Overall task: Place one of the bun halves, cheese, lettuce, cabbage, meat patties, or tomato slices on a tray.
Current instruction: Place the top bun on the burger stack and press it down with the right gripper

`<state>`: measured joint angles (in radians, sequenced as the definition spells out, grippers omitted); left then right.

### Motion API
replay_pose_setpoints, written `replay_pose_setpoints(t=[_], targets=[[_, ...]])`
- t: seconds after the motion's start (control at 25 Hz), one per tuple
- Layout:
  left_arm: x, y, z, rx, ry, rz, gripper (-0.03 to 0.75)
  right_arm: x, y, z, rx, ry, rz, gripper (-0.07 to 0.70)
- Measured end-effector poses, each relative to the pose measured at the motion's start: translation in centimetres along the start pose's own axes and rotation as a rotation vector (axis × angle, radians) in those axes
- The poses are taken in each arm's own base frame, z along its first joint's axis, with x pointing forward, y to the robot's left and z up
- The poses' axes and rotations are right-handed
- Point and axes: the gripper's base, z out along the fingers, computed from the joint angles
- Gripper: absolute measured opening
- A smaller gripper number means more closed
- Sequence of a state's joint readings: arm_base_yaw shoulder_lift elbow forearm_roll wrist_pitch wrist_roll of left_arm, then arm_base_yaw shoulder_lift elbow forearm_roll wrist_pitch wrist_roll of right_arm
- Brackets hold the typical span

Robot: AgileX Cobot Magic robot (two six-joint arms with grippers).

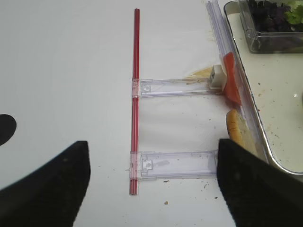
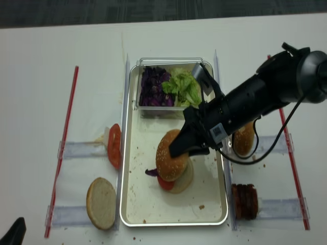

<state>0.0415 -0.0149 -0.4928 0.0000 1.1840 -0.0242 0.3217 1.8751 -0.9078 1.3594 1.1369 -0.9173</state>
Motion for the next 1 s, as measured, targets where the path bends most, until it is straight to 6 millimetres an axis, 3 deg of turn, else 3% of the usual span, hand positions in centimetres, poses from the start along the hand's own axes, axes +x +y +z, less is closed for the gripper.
replay_pose_setpoints(t=[0.48,0.76,1.0], targets=[[0.0,0.0,0.0,0.0,0.0,0.0,0.545,-0.1,-2.1,1.1,0.006,0.016,0.051,0.213],[0.0,0.0,0.0,0.0,0.0,0.0,0.545,-0.1,-2.3,1.1,0.015,0.014,0.051,0.446],[0.0,0.0,0.0,0.0,0.0,0.0,0.545,-0.1,-2.4,1.1,0.022,0.023,0.046,0.557]])
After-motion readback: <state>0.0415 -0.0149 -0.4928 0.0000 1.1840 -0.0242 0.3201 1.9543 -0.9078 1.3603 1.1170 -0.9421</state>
